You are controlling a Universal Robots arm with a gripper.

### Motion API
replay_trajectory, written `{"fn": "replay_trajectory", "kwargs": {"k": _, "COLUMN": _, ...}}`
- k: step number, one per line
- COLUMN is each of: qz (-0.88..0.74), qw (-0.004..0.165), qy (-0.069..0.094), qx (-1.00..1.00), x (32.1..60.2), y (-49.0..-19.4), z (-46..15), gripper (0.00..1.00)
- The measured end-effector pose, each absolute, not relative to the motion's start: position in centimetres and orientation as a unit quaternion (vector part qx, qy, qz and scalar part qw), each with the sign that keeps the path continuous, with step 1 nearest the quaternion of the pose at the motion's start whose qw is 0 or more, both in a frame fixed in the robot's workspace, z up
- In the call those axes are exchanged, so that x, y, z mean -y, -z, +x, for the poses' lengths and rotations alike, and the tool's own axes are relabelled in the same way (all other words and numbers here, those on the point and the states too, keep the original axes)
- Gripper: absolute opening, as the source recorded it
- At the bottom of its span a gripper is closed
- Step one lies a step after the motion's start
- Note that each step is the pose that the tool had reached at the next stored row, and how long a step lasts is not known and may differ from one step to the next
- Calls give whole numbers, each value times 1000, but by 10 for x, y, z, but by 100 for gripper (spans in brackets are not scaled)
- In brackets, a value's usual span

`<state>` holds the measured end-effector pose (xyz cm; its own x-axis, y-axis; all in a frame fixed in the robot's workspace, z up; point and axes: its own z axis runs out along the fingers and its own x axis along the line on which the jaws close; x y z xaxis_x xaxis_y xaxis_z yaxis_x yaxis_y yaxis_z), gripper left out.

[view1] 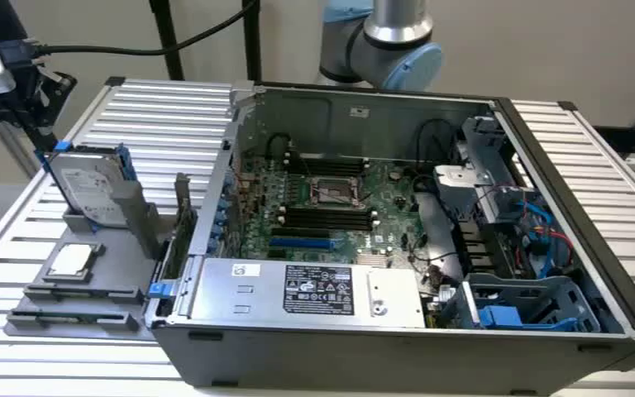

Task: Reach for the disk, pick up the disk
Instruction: 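Pick up the disk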

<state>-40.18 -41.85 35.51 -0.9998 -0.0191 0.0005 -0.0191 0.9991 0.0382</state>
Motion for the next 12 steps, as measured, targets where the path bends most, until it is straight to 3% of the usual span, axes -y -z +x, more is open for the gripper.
{"fn": "replay_trajectory", "kwargs": {"k": 12, "qz": 10, "qw": 0, "qy": 19, "qx": 1000, "x": 419, "y": -355, "z": -401, "gripper": 11}}
